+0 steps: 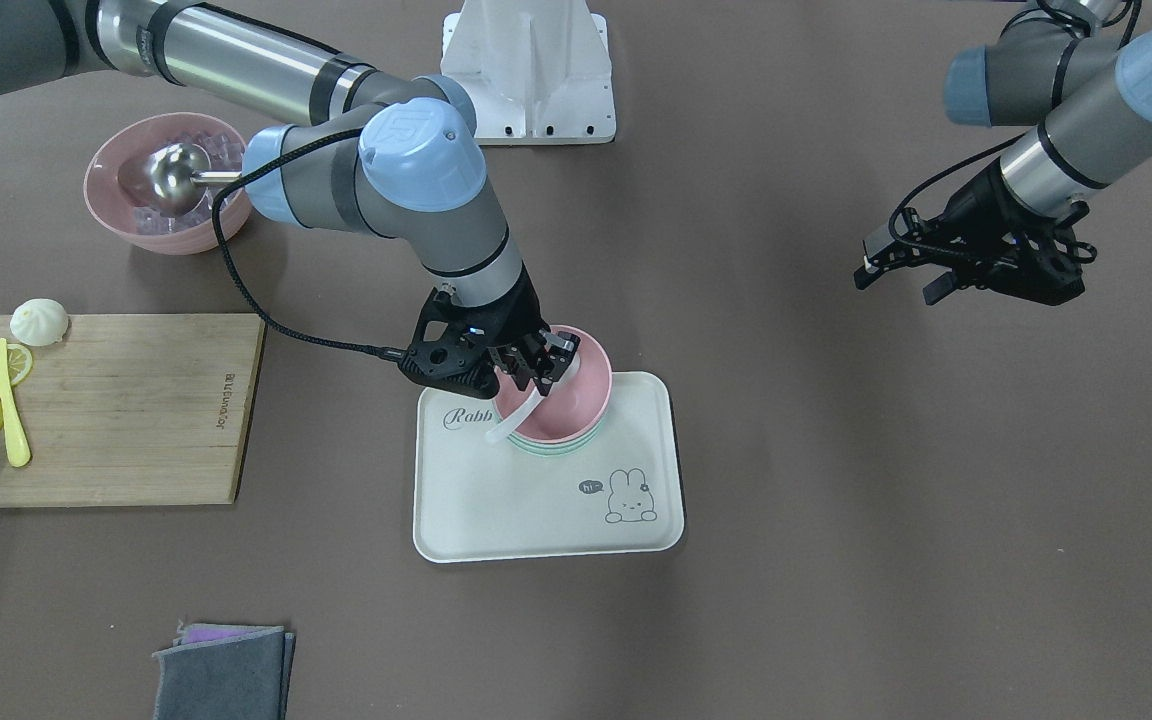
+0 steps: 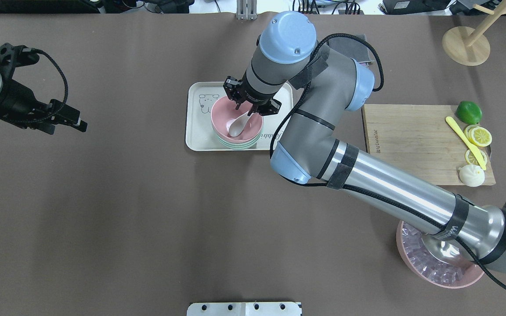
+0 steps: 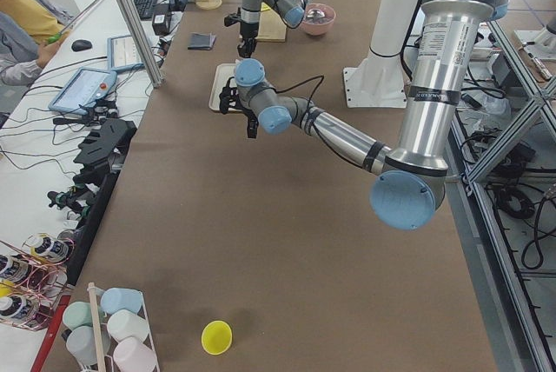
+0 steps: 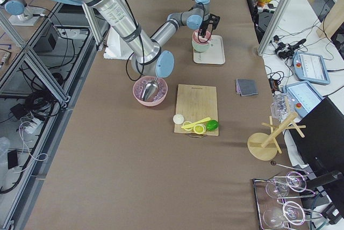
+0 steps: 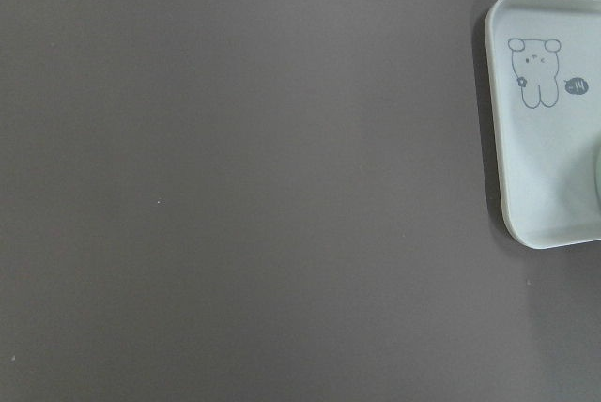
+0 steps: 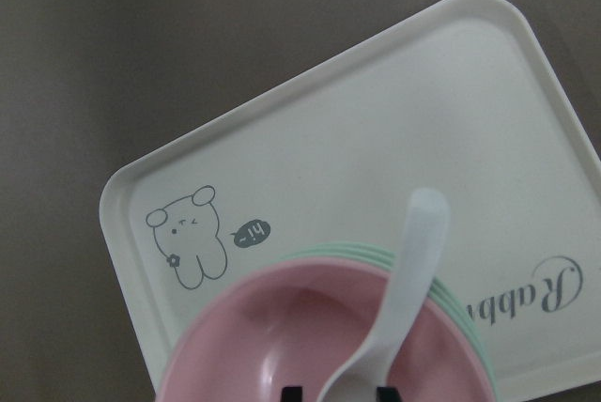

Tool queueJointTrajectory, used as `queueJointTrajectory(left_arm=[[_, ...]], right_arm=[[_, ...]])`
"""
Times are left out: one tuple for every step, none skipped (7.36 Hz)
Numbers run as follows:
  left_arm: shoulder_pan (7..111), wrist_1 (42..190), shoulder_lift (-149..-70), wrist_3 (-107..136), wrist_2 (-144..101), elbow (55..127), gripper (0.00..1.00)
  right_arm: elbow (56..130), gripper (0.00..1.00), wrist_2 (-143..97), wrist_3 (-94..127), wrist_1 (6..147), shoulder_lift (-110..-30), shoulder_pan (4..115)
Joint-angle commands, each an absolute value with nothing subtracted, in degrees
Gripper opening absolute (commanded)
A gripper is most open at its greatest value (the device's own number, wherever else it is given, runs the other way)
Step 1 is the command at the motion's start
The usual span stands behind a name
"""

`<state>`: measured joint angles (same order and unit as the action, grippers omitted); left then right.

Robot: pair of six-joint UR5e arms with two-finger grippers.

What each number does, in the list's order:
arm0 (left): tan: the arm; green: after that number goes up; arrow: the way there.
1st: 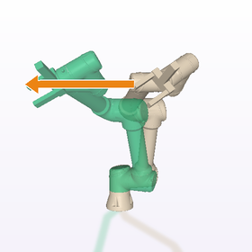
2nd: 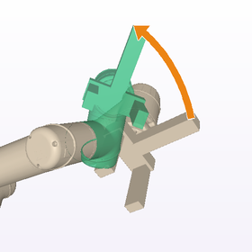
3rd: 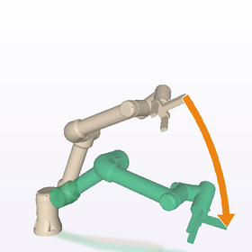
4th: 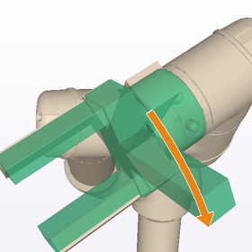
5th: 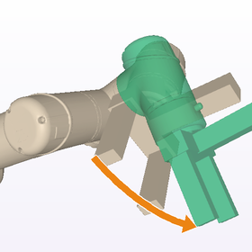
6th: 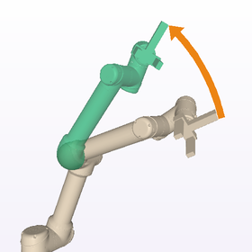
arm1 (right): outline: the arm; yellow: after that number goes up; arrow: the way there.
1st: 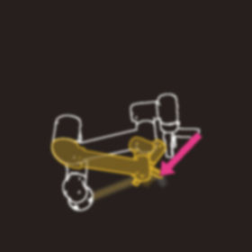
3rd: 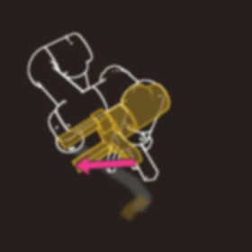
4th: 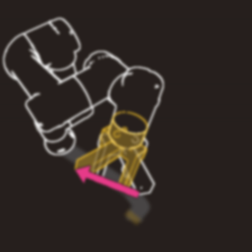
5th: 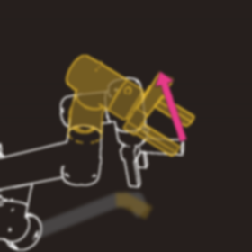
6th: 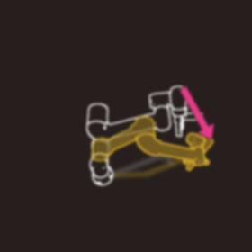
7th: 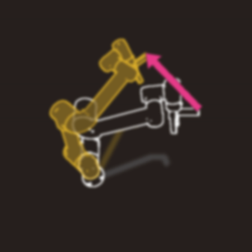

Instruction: Stack pink bowl on green and place spoon

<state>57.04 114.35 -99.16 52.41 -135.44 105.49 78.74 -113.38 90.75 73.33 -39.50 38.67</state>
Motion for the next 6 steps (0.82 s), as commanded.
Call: queueJointTrajectory(left_arm=[[58.00, 114.43, -96.87, 51.77, -135.27, 105.64, 0.98], [60.53, 114.26, -95.46, 47.94, -134.74, 105.47, 0.98], [61.17, 113.91, -92.75, 41.55, -130.65, 105.38, 0.98], [62.91, 113.56, -90.81, 34.00, -129.21, 103.90, 0.98], [66.41, 113.55, -89.31, 26.70, -129.46, 102.15, 0.98], [70.19, 112.51, -87.38, 18.02, -129.98, 101.17, 0.98]], right_arm=[[82.23, 1.00, -119.83, 85.21, 73.12, -44.95, 43.73], [89.05, 1.00, -125.28, 77.34, 73.21, -54.14, 48.55], [92.60, 1.00, -129.42, 66.03, 73.39, -62.32, 55.04], [92.98, 1.00, -131.38, 53.74, 73.39, -68.49, 60.76], [93.51, 1.00, -131.48, 41.26, 73.30, -74.99, 65.52], [93.43, 1.00, -131.92, 29.56, 73.39, -79.93, 70.79]])
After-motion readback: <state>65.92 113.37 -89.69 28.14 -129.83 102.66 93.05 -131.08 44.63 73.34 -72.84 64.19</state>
